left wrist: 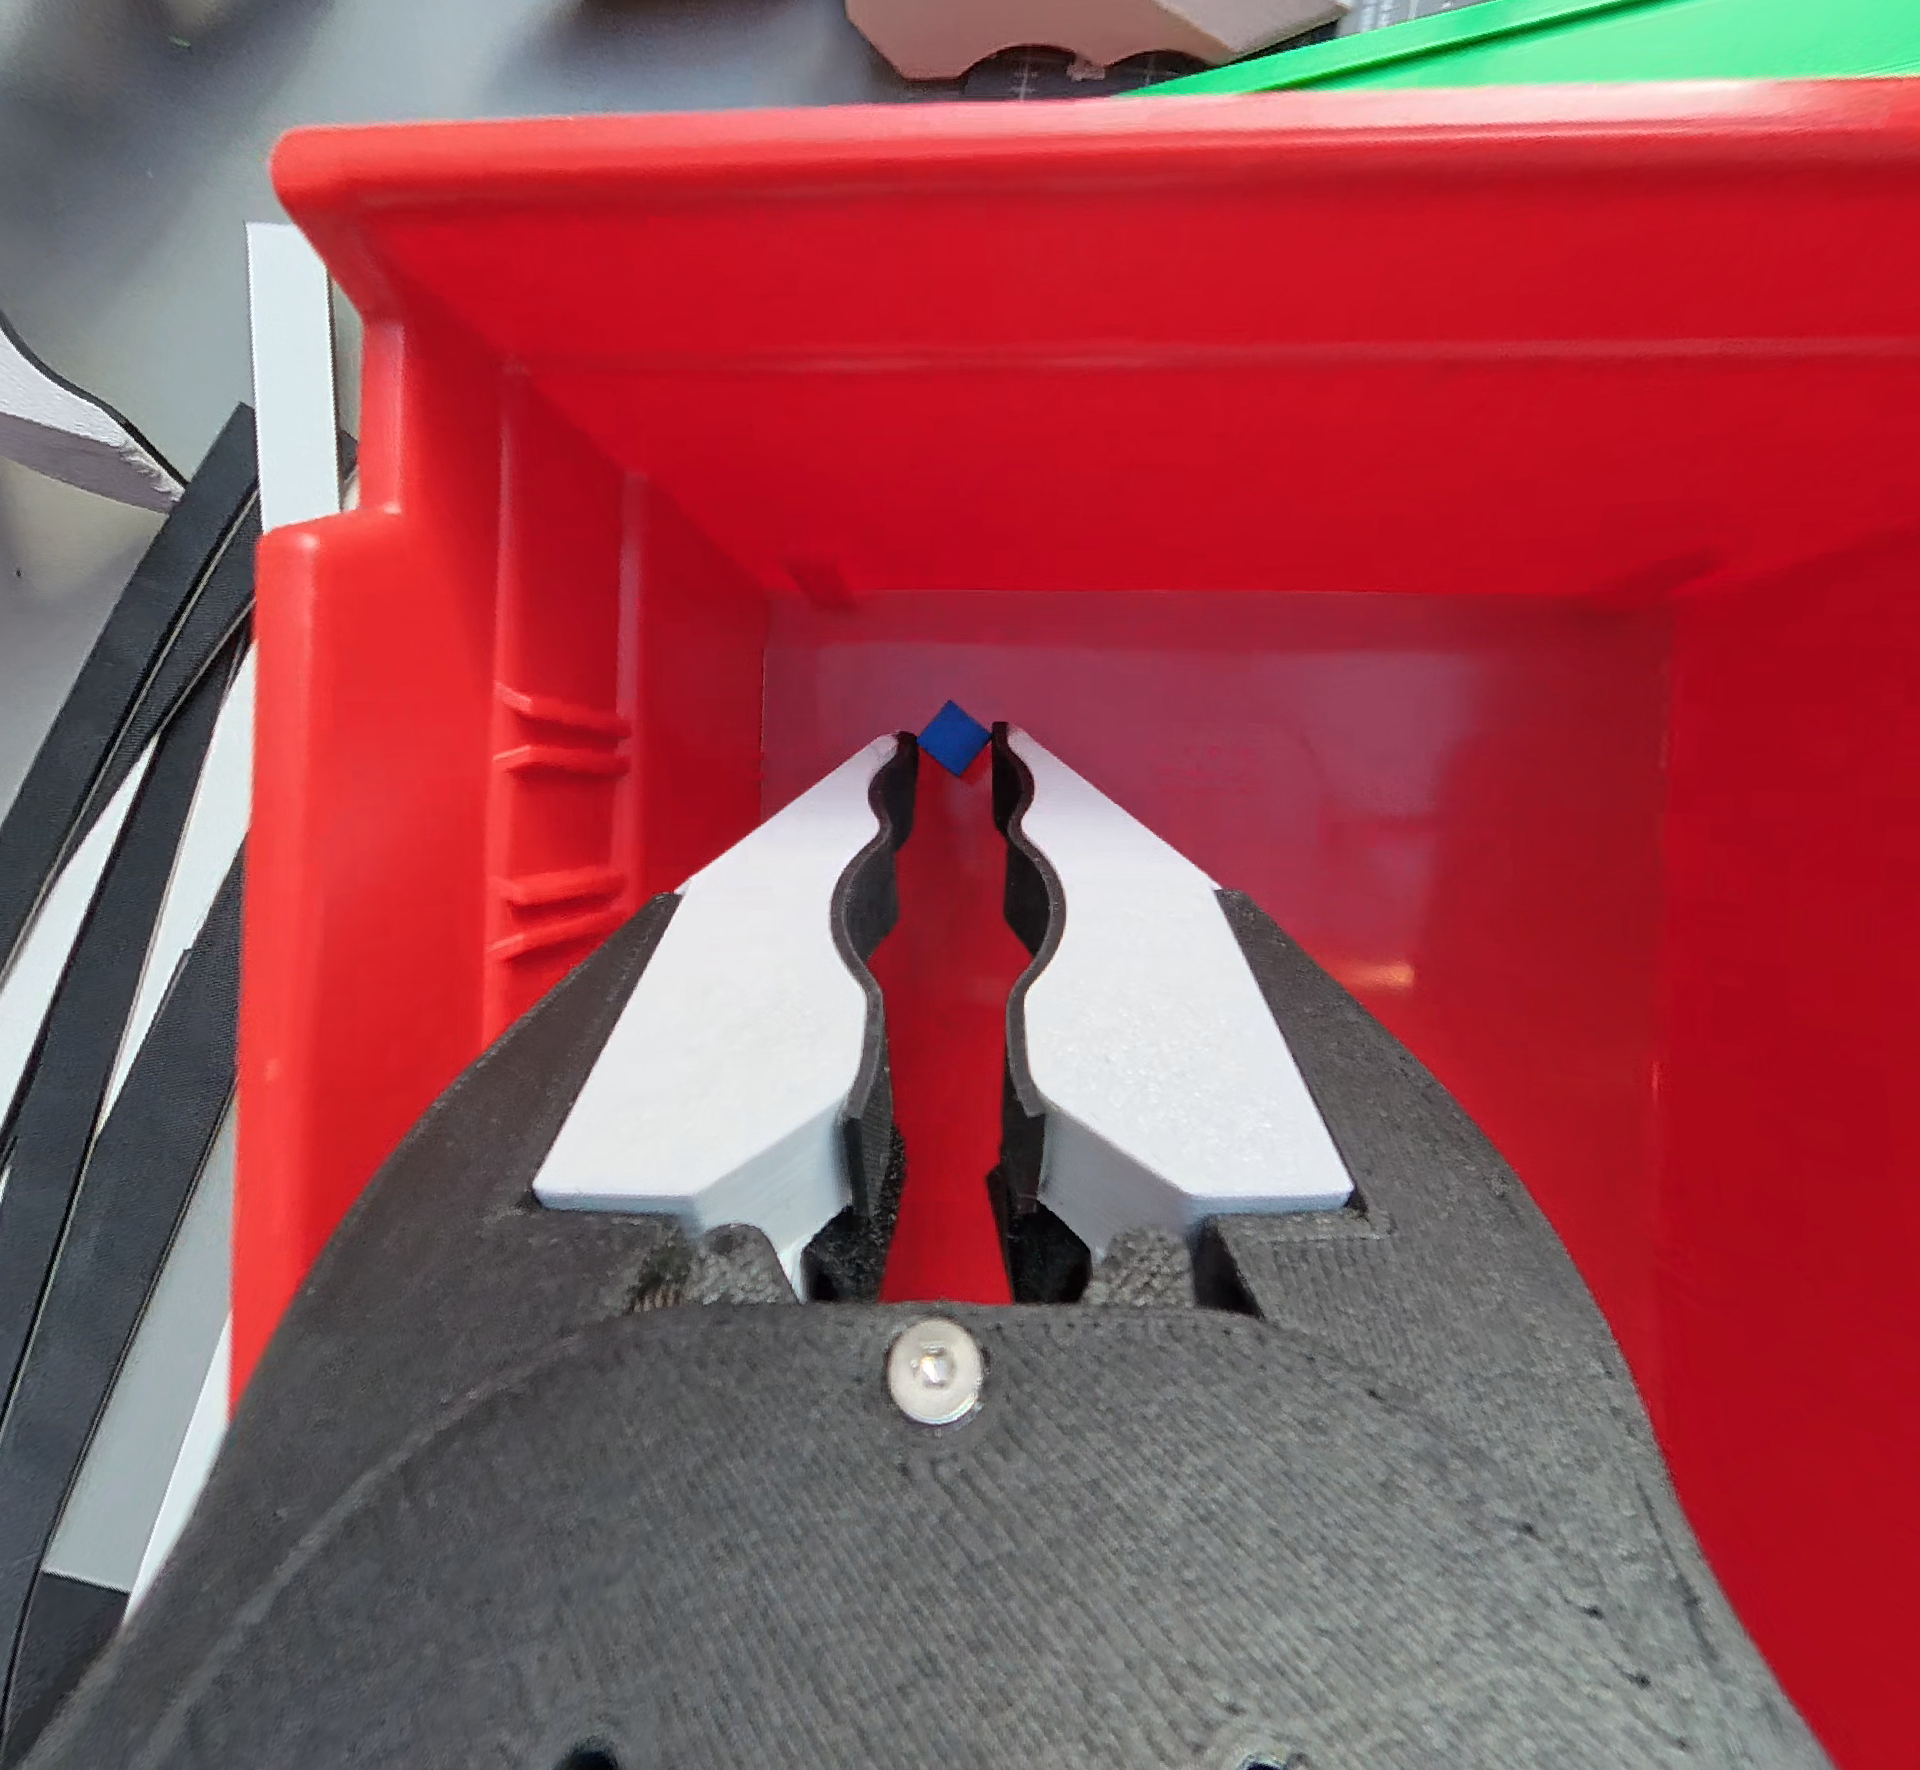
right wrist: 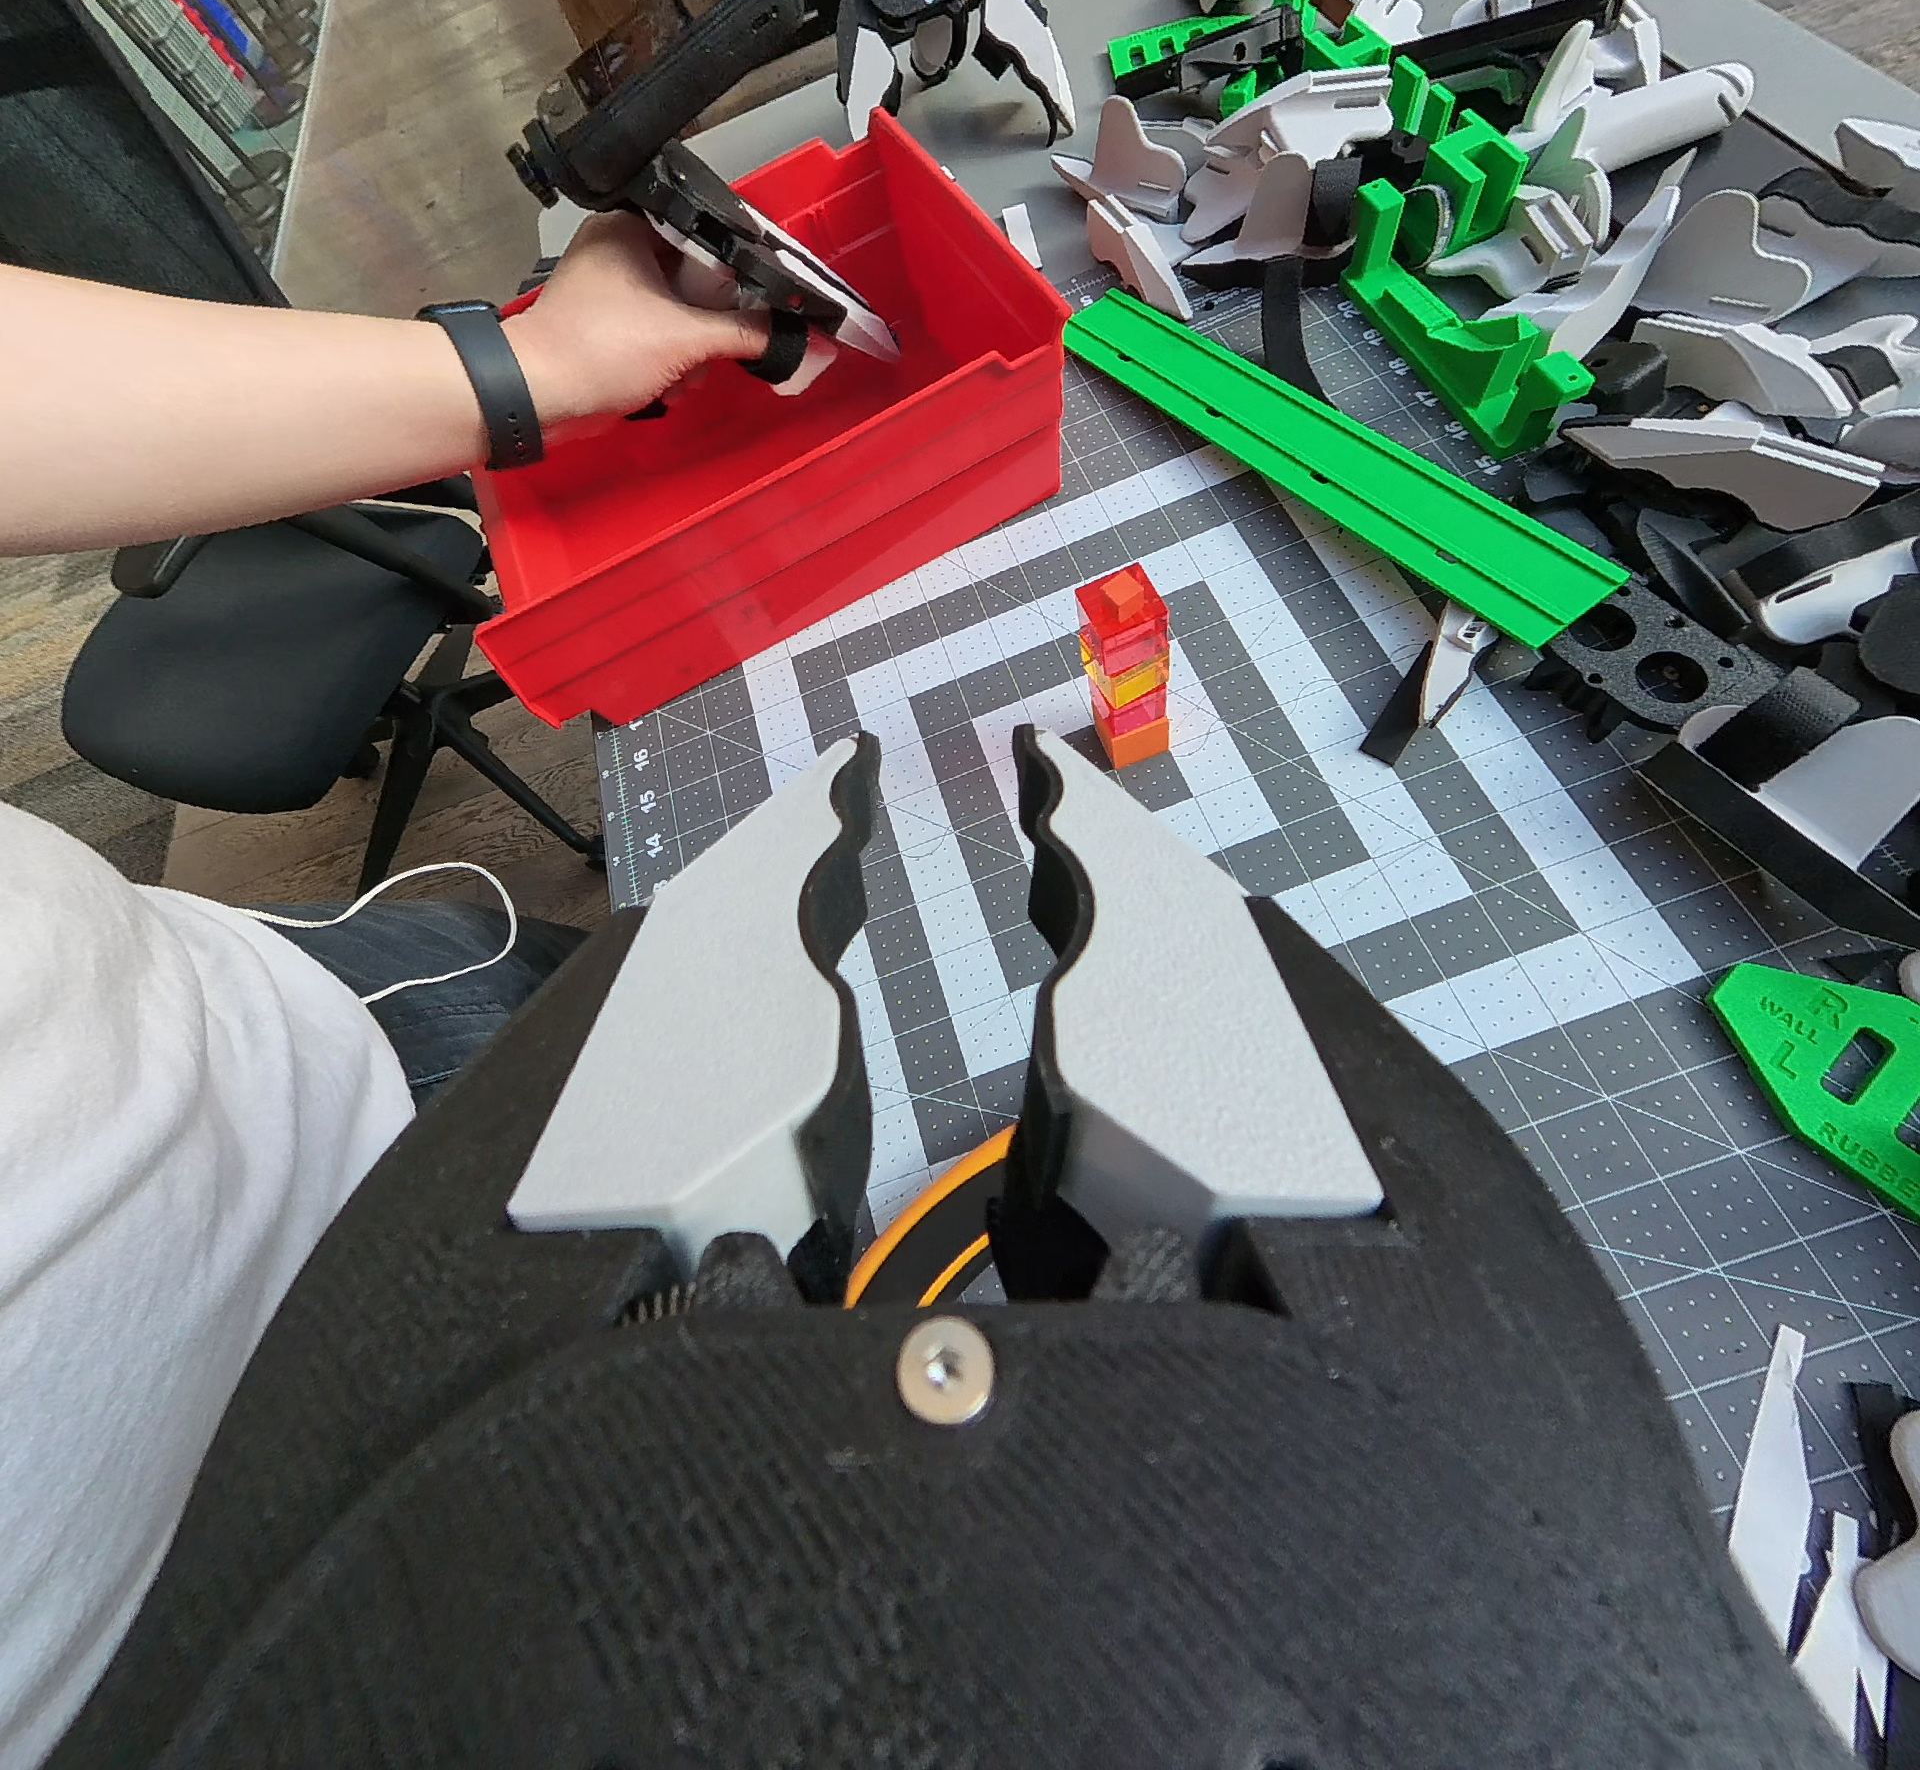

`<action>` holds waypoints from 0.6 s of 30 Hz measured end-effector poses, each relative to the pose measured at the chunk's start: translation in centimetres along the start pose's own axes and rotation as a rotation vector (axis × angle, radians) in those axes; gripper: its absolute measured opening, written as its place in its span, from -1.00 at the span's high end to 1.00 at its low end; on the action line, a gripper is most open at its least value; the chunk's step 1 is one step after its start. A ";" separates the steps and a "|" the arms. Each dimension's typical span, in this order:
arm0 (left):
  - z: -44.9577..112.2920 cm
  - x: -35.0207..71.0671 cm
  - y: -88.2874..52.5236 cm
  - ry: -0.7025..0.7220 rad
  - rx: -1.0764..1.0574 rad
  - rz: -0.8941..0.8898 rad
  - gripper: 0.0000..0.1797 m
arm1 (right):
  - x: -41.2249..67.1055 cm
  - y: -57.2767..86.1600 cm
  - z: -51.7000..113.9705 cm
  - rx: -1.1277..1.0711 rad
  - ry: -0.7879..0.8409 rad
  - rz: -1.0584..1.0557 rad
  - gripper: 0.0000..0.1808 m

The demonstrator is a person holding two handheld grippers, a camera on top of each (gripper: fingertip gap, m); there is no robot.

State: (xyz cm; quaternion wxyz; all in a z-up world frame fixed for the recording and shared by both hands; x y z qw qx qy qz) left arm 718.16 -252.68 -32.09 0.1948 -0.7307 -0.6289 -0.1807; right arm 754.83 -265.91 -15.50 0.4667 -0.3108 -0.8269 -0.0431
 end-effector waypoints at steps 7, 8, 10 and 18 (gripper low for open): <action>-8.7 1.5 5.2 0.218 -0.101 0.268 0.86 | -0.1 -0.1 0.3 0.010 0.007 0.004 0.72; -10.3 1.7 6.7 0.230 -0.155 0.311 0.86 | -0.1 -0.2 0.5 0.012 0.007 0.003 0.72; -13.2 2.4 10.0 0.254 -0.287 0.370 0.86 | -0.1 -0.3 0.7 0.016 0.010 0.002 0.72; -16.2 5.0 22.0 0.317 -0.521 0.585 0.86 | -0.2 0.3 0.9 0.009 0.036 0.034 0.72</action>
Point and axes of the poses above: each gripper's, where its closed fingertips meet, z out along the fingers, x out of its top, y = z × x across the jaws, the point moved 4 cm from there along -z, back along the fingers, and after that the axes turned 2 degrees about -y, right-handed, at the moved point
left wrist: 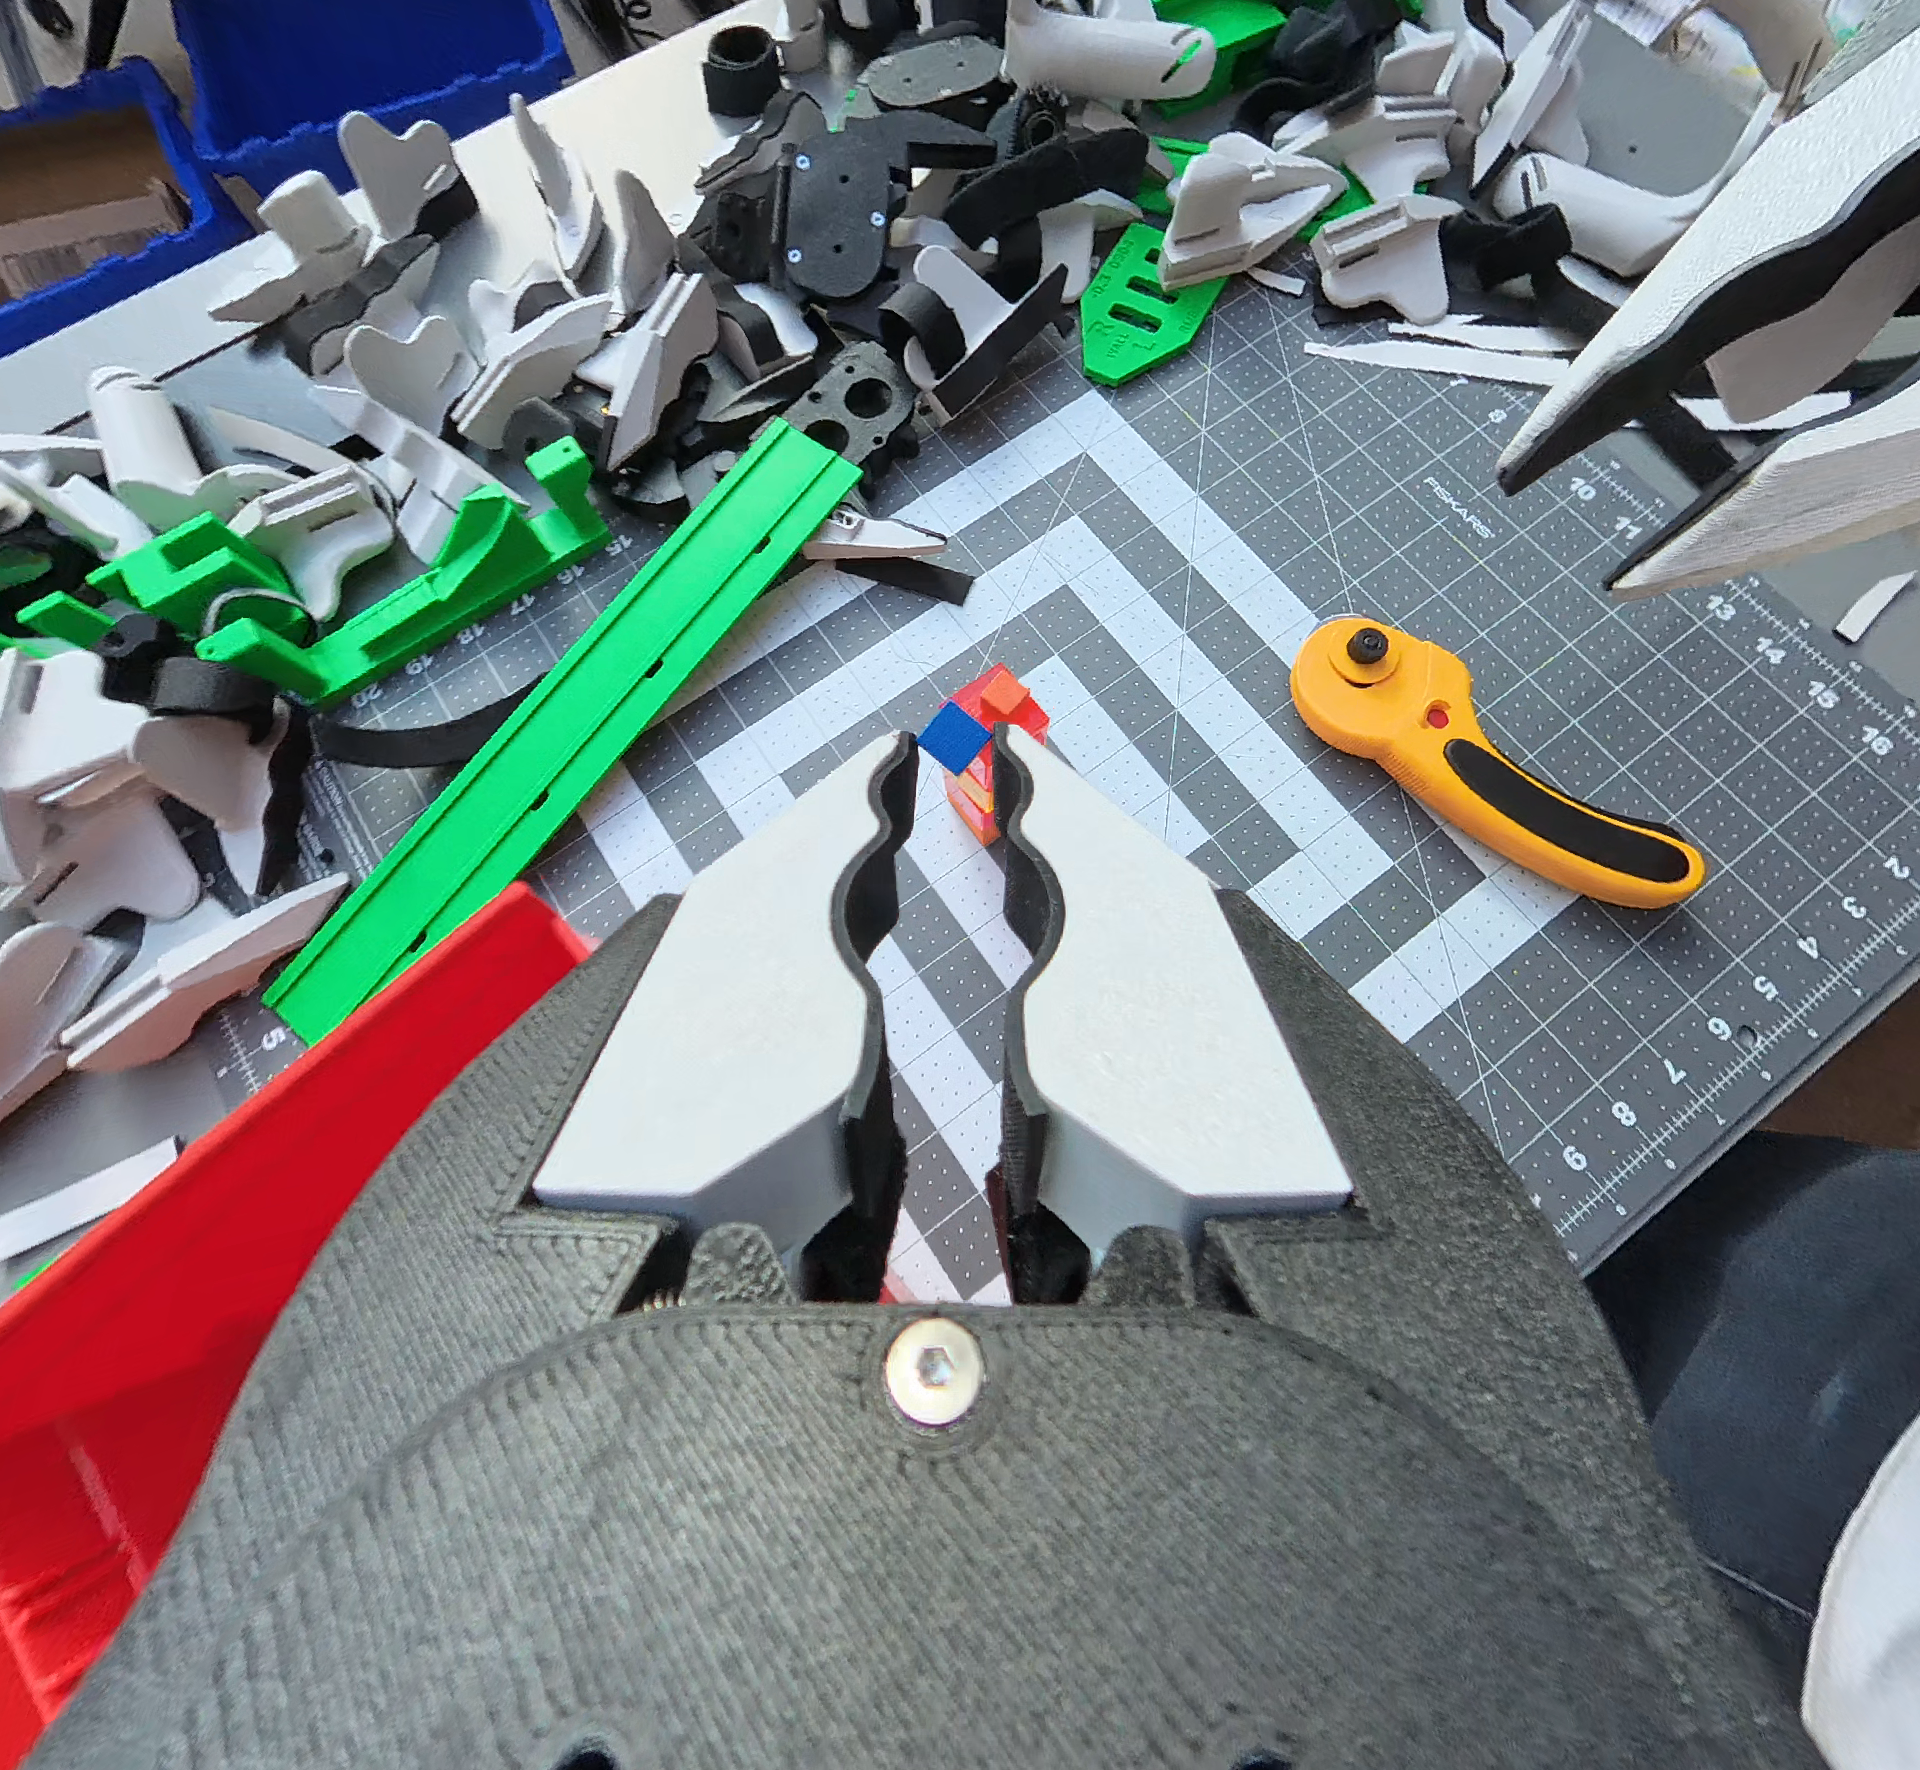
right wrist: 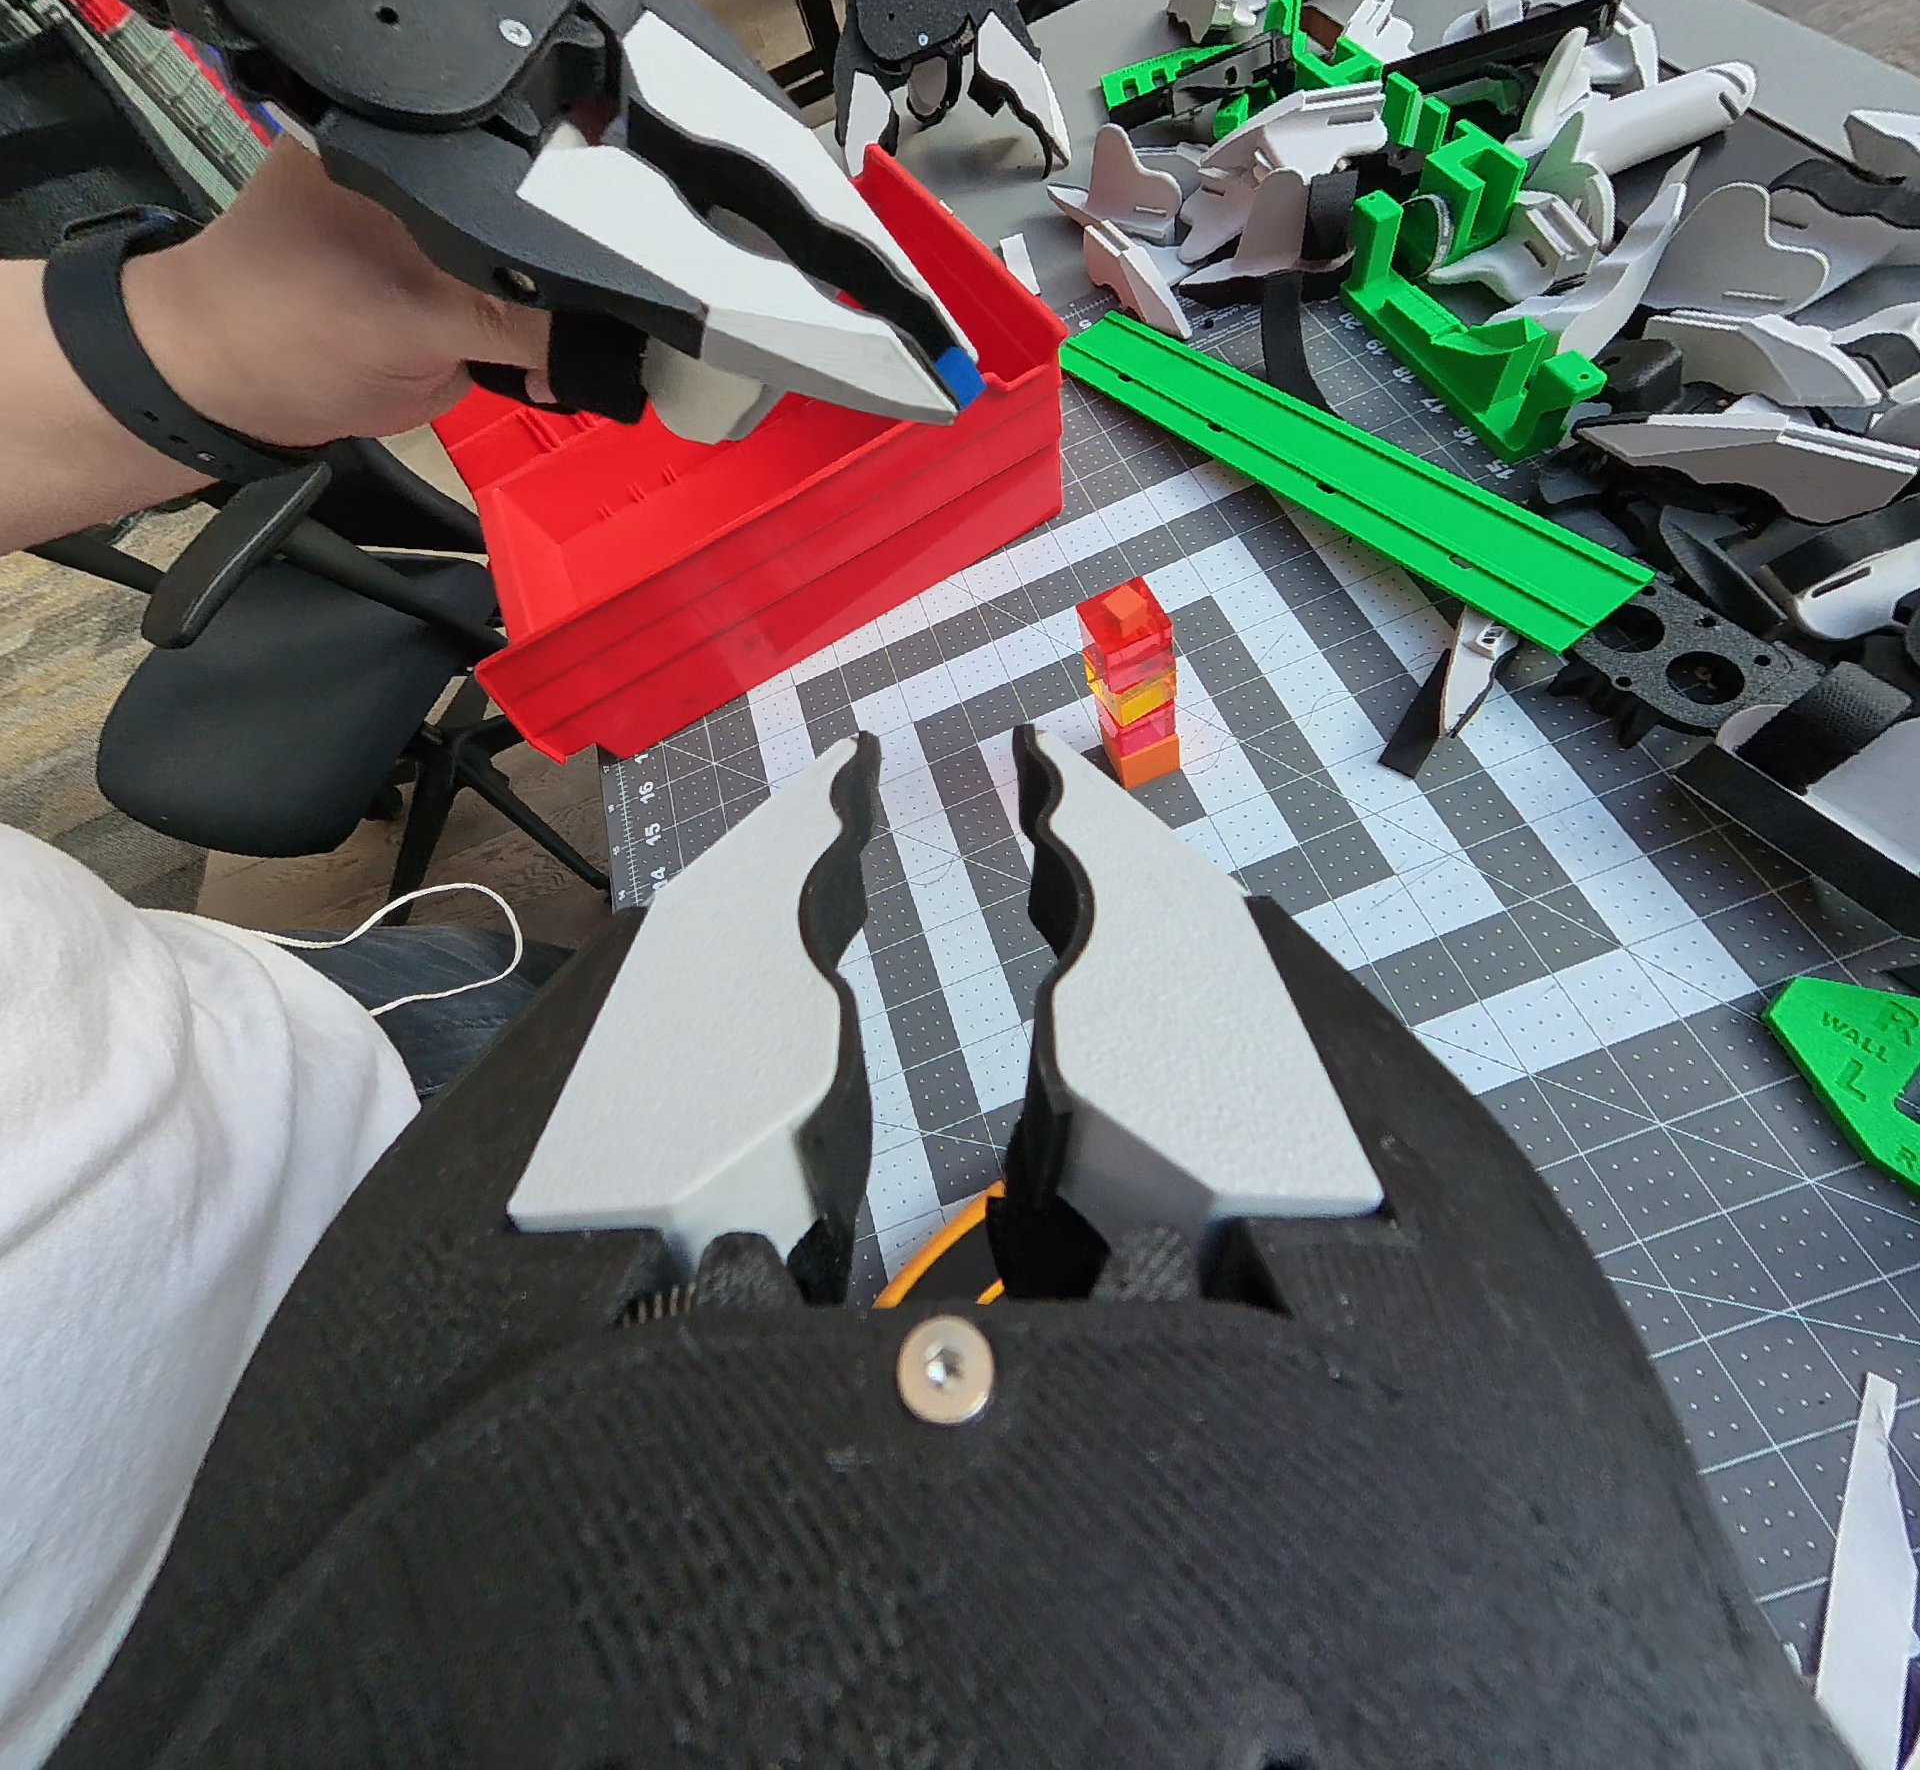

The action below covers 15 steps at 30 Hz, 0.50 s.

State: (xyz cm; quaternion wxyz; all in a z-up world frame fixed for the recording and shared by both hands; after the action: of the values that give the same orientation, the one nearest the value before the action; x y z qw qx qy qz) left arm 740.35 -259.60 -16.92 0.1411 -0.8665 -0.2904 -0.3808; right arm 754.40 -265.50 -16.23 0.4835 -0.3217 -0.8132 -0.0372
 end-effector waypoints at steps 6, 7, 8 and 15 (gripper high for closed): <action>4.7 -0.1 1.3 -0.090 -0.022 0.044 0.86 | -1.1 0.4 -0.6 -0.029 -0.008 0.022 0.72; 5.1 -0.3 1.4 -0.096 -0.028 0.035 0.86 | -1.3 0.5 -0.7 -0.032 -0.010 0.029 0.72; 5.5 -0.5 1.5 -0.101 -0.037 0.026 0.86 | -1.4 0.5 -0.8 -0.034 -0.010 0.035 0.72; 6.7 -1.3 1.6 -0.111 -0.050 -0.016 0.86 | -2.1 0.9 -1.0 -0.049 -0.017 0.052 0.72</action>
State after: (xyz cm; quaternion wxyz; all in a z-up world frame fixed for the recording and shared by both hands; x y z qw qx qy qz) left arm 744.54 -258.28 -22.40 0.0998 -0.8871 -0.2951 -0.3405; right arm 756.37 -266.22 -17.61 0.4694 -0.3547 -0.8075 -0.0417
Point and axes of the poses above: each gripper's, where its closed fingertips meet, z out along the fingers, x out of its top, y = z × x across the jaws, the point moved 4 cm from there along -z, back along the fingers, and after that the axes turned 2 degrees about -y, right-handed, at the moved point
